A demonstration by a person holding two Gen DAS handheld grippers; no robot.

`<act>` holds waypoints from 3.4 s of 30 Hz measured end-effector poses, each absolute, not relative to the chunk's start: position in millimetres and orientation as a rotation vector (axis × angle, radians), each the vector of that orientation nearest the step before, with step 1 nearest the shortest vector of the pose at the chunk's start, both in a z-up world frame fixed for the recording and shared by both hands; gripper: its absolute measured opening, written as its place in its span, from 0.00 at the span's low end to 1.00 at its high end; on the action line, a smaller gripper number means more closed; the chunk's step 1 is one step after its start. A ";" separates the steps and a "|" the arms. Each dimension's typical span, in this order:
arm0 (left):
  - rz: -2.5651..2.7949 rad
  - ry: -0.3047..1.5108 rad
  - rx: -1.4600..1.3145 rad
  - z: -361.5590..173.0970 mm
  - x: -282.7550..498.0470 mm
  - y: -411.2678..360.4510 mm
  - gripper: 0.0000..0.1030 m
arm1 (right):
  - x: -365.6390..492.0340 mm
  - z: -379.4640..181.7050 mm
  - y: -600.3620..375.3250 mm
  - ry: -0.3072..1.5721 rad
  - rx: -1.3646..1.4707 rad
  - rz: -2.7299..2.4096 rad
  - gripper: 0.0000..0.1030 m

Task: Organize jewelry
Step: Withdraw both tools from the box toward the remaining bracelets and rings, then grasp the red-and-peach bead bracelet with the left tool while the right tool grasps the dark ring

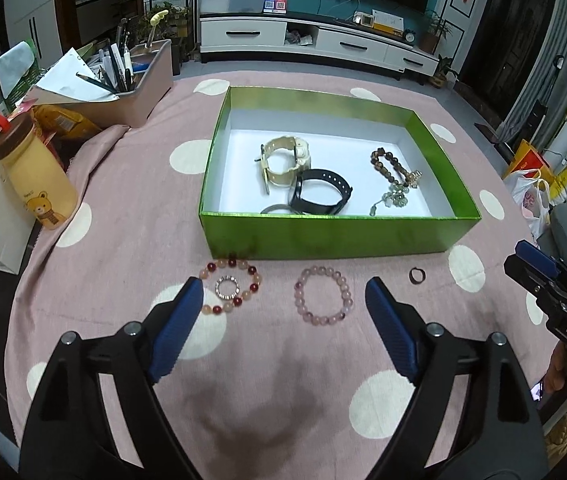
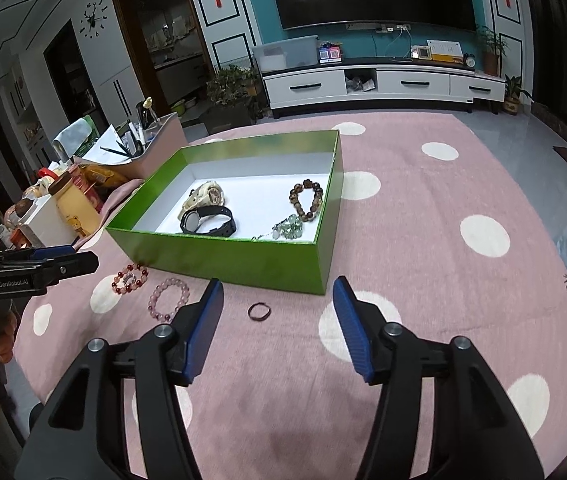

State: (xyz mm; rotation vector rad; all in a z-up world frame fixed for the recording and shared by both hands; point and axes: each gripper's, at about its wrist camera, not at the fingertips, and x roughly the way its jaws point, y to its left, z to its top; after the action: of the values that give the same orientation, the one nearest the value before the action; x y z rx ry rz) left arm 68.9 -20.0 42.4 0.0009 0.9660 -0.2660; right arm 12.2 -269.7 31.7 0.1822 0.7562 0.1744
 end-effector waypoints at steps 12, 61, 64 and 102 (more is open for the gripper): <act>-0.241 0.985 -0.055 25.1 38.4 -1.4 0.87 | -18.1 11.1 -236.5 0.811 0.199 0.185 0.77; -0.247 0.989 -0.112 -15.5 44.3 25.4 0.82 | 17.5 -24.1 -225.9 0.900 0.154 0.185 0.78; -0.234 0.992 -0.130 -19.4 51.4 30.2 0.77 | 21.9 -26.9 -227.8 0.905 0.158 0.176 0.78; -0.196 0.902 -0.022 -17.0 99.0 30.9 0.07 | 63.8 -45.9 -219.0 0.920 0.017 0.136 0.40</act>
State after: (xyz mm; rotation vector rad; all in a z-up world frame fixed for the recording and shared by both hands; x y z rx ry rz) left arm 99.0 30.9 -17.0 -0.0217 0.9019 -0.1958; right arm 63.8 -219.0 -45.9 0.0172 0.9199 0.1358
